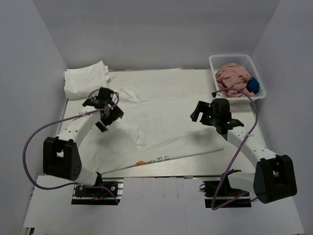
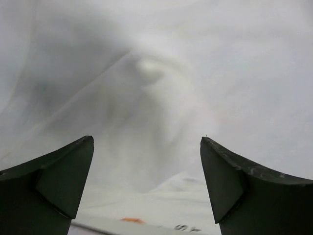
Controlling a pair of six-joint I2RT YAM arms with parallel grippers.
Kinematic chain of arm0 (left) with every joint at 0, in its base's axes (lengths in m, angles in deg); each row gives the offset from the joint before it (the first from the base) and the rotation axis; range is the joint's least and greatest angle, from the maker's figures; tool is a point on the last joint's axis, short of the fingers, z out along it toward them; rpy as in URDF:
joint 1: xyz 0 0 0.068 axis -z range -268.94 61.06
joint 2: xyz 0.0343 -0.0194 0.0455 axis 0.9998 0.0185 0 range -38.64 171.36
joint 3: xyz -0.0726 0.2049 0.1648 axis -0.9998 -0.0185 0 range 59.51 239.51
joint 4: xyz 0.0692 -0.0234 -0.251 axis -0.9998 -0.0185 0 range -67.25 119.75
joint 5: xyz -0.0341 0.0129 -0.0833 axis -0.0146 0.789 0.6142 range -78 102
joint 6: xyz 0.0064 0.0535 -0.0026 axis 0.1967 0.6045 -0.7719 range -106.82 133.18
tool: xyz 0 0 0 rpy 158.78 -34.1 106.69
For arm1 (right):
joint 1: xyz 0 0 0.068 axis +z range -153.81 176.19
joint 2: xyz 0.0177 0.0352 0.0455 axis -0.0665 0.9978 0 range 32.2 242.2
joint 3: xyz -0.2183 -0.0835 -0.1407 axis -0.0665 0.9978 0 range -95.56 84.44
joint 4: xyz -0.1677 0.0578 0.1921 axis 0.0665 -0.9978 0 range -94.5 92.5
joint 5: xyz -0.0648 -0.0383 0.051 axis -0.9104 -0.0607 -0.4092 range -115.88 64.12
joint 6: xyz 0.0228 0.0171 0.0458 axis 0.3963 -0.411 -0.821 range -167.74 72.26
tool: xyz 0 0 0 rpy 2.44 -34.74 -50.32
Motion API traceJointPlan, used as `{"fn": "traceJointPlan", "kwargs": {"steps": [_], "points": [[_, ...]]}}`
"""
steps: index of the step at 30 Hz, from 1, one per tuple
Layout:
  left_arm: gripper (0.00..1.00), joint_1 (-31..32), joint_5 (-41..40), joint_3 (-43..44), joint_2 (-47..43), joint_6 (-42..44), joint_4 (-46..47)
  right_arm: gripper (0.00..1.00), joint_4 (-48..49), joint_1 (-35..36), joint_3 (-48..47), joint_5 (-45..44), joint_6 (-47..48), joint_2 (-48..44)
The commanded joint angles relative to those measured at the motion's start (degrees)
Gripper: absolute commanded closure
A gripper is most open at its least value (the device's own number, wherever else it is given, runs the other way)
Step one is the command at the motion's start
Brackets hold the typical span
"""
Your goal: Fold and stack the t-shirts
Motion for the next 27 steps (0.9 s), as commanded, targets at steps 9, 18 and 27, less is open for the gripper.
{"fn": "traceJointPlan", "kwargs": {"steps": [9,18,27], "points": [[0.01,-0.9,-6.9,48.6,30.2,18.6,-2.2,0.10,4.6,0.1,-18.7,0.9,1.1,12.2],[0.01,-1.5,-8.2,75.1,52.8,26.3,1.3,0.10,11.0,0.1,-24.5,-11.0,12.3,18.2],[0.03,-1.5,-7.6,73.9,58.3,31.6,19.0,0.10,12.3,-0.1,-26.1,-8.3,13.7,23.4]]}}
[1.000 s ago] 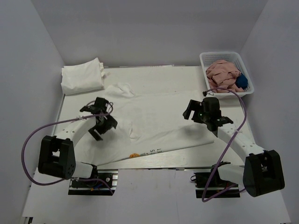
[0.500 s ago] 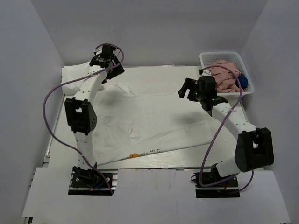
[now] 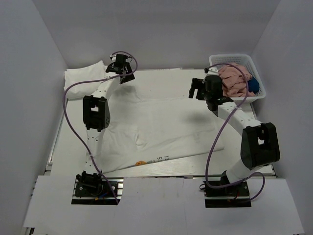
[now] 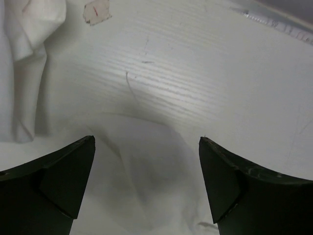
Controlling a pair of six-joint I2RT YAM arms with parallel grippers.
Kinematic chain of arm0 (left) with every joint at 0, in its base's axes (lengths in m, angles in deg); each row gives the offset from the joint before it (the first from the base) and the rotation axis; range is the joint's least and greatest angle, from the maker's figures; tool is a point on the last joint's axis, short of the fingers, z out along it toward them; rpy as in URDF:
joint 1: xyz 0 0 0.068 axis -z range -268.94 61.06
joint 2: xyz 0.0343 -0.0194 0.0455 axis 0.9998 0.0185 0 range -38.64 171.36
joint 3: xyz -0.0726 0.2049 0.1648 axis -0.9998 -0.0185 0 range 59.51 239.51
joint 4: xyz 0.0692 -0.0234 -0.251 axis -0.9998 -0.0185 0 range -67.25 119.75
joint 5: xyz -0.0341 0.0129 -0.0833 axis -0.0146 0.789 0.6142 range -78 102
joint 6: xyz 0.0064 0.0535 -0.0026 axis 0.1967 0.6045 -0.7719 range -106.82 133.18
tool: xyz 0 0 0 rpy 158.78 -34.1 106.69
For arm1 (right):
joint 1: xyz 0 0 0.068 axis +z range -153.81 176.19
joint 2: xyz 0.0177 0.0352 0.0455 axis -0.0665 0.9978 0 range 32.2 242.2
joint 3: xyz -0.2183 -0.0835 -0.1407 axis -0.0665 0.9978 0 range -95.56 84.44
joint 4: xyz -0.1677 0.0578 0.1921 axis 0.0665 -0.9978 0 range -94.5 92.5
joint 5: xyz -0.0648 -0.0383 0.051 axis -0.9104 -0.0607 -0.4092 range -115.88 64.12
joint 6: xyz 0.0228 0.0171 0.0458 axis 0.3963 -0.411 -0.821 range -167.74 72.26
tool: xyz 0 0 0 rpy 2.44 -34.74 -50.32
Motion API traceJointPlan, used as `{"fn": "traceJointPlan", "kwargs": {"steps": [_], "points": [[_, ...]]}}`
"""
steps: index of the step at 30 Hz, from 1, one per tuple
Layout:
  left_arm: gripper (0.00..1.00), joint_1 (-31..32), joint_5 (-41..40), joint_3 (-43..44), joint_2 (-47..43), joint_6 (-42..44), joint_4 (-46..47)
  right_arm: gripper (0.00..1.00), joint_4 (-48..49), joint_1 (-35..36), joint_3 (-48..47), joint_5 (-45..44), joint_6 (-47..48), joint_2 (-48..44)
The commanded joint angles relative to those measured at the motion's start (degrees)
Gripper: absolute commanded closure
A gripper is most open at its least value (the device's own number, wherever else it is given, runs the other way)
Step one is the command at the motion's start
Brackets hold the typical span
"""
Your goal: Fold and stack the t-shirts
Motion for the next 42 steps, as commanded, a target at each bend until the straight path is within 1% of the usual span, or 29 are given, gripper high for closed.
{"fn": "traceJointPlan", "kwargs": {"steps": [1,3,5,6,11,13,14,15,17,18,19,20,21,22,23,25,27,30,33,36,39,40,41,42], "points": [[0.05,-0.4,-0.3,3.4,2.0,4.1,7.2,0.10,2.2,-0.1,-3.2,0.4,1.8,1.5],[0.10,-0.4,-1.0,4.0,2.8,4.6,7.2,0.10,1.7,-0.2,-3.6,0.3,2.0,2.2],[0.17,-0.9,-1.0,1.8,3.5,4.6,7.2,0.10,2.1,0.0,-3.5,0.0,1.8,2.6],[0.17,-0.9,-1.7,0.1,3.5,4.6,7.8,0.10,2.3,0.0,-3.4,-0.3,2.2,3.0],[0.26,-1.5,-2.3,-1.3,4.6,4.6,7.3,0.10,1.4,-0.2,-6.1,-0.8,2.6,5.7],[0.35,-1.5,-0.5,-1.8,4.6,4.6,7.3,0.10,0.9,-0.1,-7.1,-2.1,2.4,7.3],[0.41,-1.5,0.0,-2.4,4.6,4.6,7.3,0.10,0.7,0.1,-8.2,-2.6,2.5,8.0],[0.54,-1.5,0.7,-3.2,4.6,4.6,7.3,0.10,0.2,-0.1,-9.4,-3.5,2.6,9.4],[0.69,-1.5,0.7,-3.8,5.1,4.6,7.3,0.10,-0.6,-0.1,-11.4,-4.6,3.3,12.3],[0.76,-1.5,0.7,-3.8,5.1,4.6,7.3,0.10,-3.5,0.0,-15.8,-4.9,3.5,14.9],[0.91,-1.5,0.7,-3.8,5.1,4.6,7.3,0.10,-3.9,-0.2,-17.7,-5.1,3.2,16.3],[0.99,-1.5,0.0,-3.8,5.1,4.6,7.3,0.10,-8.7,-0.2,-19.6,-5.4,1.8,21.2],[1.00,-1.5,-0.6,-3.8,5.1,5.4,7.9,0.10,-12.6,-0.2,-24.3,-5.8,1.2,23.0],[1.00,-1.5,-0.6,-3.8,5.1,5.9,7.9,0.10,-14.3,-0.4,-29.0,-6.1,0.3,24.6],[1.00,-1.5,-1.5,-3.8,4.3,6.0,8.4,0.10,-17.4,-0.5,-33.0,-6.1,-0.4,28.9],[1.00,-1.5,-2.2,-4.4,2.8,7.3,9.3,0.10,-20.0,-0.5,-38.2,-5.5,-1.0,30.8],[1.00,-1.5,-2.7,-5.1,1.4,8.3,11.1,0.10,-19.4,-0.8,-39.1,-5.8,-1.9,33.3],[1.00,-1.5,-3.2,-5.8,-0.6,9.6,11.8,0.10,-20.6,-1.2,-40.7,-8.3,-4.8,35.8],[1.00,-1.5,-3.8,-5.8,-2.3,10.2,11.8,0.10,-22.2,-1.9,-43.6,-9.7,-5.6,38.4],[1.00,-1.5,-3.8,-9.0,-5.2,10.2,11.8,0.10,-22.9,-2.5,-45.7,-13.3,-5.7,41.0],[1.00,-1.5,-3.3,-13.1,-7.8,10.2,13.5,0.10,-23.7,-3.5,-48.7,-12.9,-4.8,43.7],[1.00,-1.5,-3.2,-13.8,-9.2,10.2,13.5,0.10,-26.1,-3.8,-49.6,-13.2,-4.7,44.3],[1.00,-1.5,-3.2,-14.4,-9.8,10.2,13.5,0.10,-27.0,-3.6,-51.3,-14.4,-4.7,45.0],[1.00,-1.5,-3.2,-16.0,-10.5,10.2,13.5,0.10,-27.3,-3.8,-51.2,-14.7,-4.6,45.3]]}}
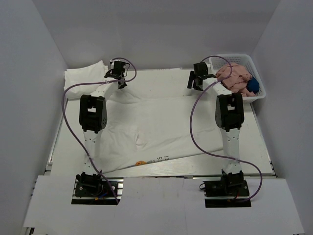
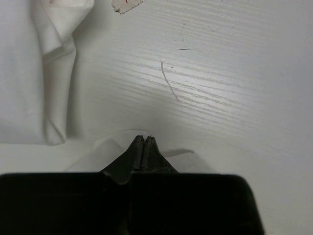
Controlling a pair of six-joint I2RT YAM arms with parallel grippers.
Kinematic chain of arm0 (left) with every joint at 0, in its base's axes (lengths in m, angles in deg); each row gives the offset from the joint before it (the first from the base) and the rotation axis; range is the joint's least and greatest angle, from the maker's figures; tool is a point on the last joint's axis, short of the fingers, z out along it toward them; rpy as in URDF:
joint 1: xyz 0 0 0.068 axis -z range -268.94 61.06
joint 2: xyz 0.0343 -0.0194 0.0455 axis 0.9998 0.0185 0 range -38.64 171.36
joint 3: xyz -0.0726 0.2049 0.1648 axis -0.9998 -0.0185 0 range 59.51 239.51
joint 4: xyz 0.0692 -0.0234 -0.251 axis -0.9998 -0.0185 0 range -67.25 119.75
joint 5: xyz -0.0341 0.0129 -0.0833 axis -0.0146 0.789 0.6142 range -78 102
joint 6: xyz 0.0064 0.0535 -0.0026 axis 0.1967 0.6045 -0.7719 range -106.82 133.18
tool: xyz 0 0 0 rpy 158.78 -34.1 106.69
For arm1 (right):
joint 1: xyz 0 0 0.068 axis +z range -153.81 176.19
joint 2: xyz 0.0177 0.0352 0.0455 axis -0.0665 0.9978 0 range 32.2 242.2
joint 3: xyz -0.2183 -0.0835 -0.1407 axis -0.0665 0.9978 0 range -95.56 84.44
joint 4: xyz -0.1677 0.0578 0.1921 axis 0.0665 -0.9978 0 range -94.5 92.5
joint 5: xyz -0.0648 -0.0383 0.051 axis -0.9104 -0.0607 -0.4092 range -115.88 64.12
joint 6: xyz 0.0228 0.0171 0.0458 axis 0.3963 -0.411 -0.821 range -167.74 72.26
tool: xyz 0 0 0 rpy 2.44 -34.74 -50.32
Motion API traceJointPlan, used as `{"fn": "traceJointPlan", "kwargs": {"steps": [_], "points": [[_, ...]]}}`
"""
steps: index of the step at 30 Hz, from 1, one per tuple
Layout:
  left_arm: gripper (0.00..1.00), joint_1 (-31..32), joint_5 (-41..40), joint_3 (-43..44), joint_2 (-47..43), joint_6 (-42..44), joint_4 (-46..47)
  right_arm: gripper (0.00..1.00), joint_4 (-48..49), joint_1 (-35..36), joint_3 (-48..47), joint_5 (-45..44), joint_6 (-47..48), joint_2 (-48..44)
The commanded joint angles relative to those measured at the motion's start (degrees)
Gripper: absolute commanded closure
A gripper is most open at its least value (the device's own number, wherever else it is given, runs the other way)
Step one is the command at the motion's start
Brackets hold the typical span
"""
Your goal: Fold and stack the t-shirts
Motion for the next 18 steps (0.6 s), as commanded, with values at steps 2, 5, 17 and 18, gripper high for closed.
{"fn": "traceJointPlan", "kwargs": {"steps": [2,5,17,18], "points": [[1.00,0.2,0.1,-4.2,-9.0,1.4,4.1,0.10,-3.4,-0.8,-2.2,-3.1,-0.1,1.1],[1.00,0.2,0.1,-5.5,-9.0,2.0,4.1,0.10,-5.3,-1.3,-2.5,-2.3,-0.5,1.6],[1.00,0.8,2.2,-8.6,-13.4,0.3,2.8,0.38,-9.4,-1.2,1.5,-3.3,-2.5,-0.1],[1.00,0.8,1.5,-9.2,-14.3,-0.6,2.2,0.44,-9.6,-1.2,1.9,-3.4,-2.8,-0.1]]}}
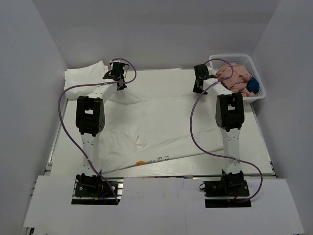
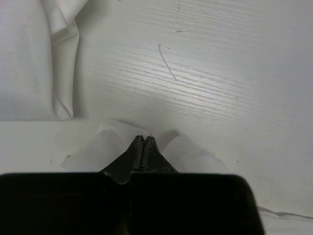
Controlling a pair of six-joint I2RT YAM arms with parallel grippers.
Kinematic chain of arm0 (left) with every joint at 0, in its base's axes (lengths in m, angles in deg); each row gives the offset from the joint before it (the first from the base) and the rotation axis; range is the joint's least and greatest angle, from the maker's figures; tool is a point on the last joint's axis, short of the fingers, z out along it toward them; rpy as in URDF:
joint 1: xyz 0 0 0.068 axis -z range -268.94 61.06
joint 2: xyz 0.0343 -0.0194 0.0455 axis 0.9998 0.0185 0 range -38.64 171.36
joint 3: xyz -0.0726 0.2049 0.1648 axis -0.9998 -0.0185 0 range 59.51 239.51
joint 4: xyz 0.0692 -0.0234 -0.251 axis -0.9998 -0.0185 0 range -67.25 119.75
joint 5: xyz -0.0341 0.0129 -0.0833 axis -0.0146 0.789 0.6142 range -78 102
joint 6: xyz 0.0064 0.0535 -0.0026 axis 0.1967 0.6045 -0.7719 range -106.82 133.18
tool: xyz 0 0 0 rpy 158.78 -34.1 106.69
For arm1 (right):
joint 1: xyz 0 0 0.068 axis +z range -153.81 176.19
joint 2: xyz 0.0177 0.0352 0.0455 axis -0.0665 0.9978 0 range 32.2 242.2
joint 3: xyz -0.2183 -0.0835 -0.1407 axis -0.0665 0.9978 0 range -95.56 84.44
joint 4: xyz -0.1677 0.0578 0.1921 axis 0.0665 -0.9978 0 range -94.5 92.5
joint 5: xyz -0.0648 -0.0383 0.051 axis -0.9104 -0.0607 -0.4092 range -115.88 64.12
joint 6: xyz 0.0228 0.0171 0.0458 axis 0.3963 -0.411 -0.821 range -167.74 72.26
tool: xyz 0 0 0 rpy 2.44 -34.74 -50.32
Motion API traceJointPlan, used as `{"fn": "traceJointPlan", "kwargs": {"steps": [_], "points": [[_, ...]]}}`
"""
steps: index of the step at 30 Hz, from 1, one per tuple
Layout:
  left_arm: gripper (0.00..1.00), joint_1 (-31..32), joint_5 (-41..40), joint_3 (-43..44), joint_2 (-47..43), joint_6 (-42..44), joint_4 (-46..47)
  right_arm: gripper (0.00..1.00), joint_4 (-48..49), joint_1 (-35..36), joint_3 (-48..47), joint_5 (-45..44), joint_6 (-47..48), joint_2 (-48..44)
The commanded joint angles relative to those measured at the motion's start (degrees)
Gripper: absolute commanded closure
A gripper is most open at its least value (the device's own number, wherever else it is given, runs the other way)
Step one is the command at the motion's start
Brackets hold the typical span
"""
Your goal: Fold and stack the t-shirts
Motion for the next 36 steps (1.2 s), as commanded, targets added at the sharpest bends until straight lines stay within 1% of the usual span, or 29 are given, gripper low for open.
{"fn": "traceJointPlan", "kwargs": {"steps": [1,3,4,6,9,13,16,17,19,20,21,23,24,26,28,30,33,34,36], "points": [[1.00,0.3,-0.1,-1.0,-8.0,-2.0,-0.7,0.60,-5.0,0.0,2.5,-1.4,-1.3,-1.8],[1.00,0.3,-0.1,-3.4,-9.1,-2.9,-0.7,0.73,-4.8,-0.1,3.2,-1.5,-1.9,-2.5],[1.00,0.3,-0.1,-4.2,-10.4,-3.7,-0.7,0.86,-4.8,0.1,4.0,-1.7,-1.7,-3.3],[1.00,0.3,-0.1,-6.7,-11.8,-5.1,-0.7,1.00,-4.0,0.1,4.6,-1.8,-1.5,-5.0],[1.00,0.3,-0.1,-9.9,-14.4,-6.5,-0.7,1.00,-2.2,-0.1,5.8,-1.5,-0.2,-6.9],[1.00,0.3,0.5,-11.6,-16.4,-7.2,-0.2,1.00,1.6,0.3,6.9,-0.3,2.8,-9.1],[1.00,0.3,0.5,-12.2,-17.0,-7.7,-1.0,1.00,4.9,0.7,9.9,0.1,3.7,-12.5],[1.00,0.3,0.5,-12.2,-17.7,-7.7,-1.0,1.00,9.0,0.8,13.6,0.1,3.9,-14.7],[1.00,0.3,1.2,-13.6,-18.5,-7.7,-1.0,1.00,12.4,1.0,15.7,0.2,4.6,-18.1],[1.00,0.3,1.9,-13.6,-19.2,-7.7,-0.3,0.98,12.4,1.1,16.4,0.2,4.4,-18.3],[1.00,0.3,2.7,-14.3,-19.2,-7.7,-0.3,0.75,11.7,1.0,15.9,0.3,4.3,-18.4],[1.00,0.3,3.5,-14.9,-19.8,-7.7,0.5,0.70,8.4,0.8,14.1,0.3,3.9,-17.2],[1.00,0.3,3.5,-14.9,-19.8,-7.7,0.5,0.54,7.4,0.8,12.9,0.1,3.6,-16.8],[1.00,0.3,3.5,-14.9,-19.8,-7.7,0.5,0.53,5.8,0.5,12.4,-0.9,3.2,-14.8],[1.00,0.3,3.5,-14.9,-19.8,-7.7,0.5,0.47,4.9,0.5,11.1,-1.3,3.0,-13.3],[1.00,0.3,3.5,-14.9,-19.8,-7.7,0.5,0.45,3.3,0.3,8.9,-1.3,2.8,-11.0],[1.00,0.3,3.5,-14.9,-19.8,-7.7,0.5,0.36,2.0,0.2,7.6,-1.4,1.8,-8.9],[1.00,0.3,3.5,-14.9,-19.8,-7.7,0.5,0.35,1.7,0.1,7.5,-1.5,1.1,-8.6],[1.00,0.3,3.5,-14.9,-19.8,-7.7,0.5,0.35,2.1,-0.1,7.9,-0.4,0.6,-7.7]]}}
